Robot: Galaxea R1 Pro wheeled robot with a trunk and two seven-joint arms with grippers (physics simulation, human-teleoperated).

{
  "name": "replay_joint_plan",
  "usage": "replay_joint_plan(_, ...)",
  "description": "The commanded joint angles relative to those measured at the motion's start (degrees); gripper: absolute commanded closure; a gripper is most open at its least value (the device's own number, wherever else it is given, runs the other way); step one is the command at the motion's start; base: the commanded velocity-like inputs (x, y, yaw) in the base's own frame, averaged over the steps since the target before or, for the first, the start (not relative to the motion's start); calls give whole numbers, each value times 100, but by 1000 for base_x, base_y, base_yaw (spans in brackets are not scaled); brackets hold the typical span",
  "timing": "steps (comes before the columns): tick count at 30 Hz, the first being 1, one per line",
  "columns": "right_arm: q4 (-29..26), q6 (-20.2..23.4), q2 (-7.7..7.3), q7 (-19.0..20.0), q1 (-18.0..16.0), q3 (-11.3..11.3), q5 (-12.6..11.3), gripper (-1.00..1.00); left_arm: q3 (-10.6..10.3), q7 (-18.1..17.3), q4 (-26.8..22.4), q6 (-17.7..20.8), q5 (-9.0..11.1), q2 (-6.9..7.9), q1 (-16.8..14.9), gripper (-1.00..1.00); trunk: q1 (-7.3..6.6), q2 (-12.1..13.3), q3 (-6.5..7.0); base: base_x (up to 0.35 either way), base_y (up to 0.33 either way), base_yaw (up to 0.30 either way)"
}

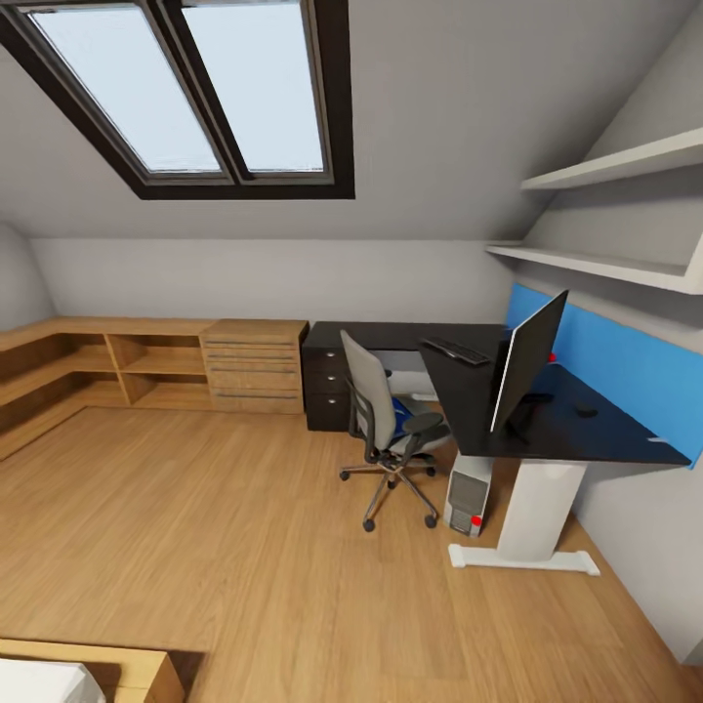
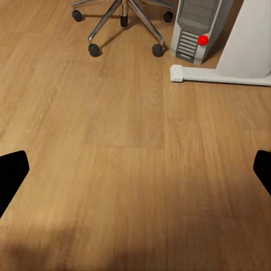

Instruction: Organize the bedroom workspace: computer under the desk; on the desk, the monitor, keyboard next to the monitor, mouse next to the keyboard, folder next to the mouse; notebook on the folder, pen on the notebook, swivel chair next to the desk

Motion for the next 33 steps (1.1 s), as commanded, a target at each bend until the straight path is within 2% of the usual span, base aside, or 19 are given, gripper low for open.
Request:
replay_joint_plan(1, 2, -15, -1, -1, -3, 1, 1, -100, 13, 5, -1, -11, 6, -7, -2, -100, 23, -46, -25, -2, 4, 0)
replay_joint_plan(12, 1, -15, -1, -1, -3, 1, 1, -100, -2, -1, -1, 19, 190, -24, -2, -100, 265, -487, -223, 0, 1, 0)
replay_joint_plan(15, 1, -15, -1, -1, -3, 3, 1, -100, -2, 4, -3, 105, 200, -20, -2, -100, 330, -607, -276, 0, 0, 0)
replay_joint_plan(20, 1, -15, 1, -1, -3, 0, 1, -100, -2, 13, -20, 455, 205, -15, -2, -100, 440, -808, -366, 0, 0, 0)
replay_joint_plan(33, 0, -15, -4, -9, -3, -1, -8, -100, -2, 14, -27, 558, 206, -2, -2, -100, 726, -1329, -645, 0, 0, 68)
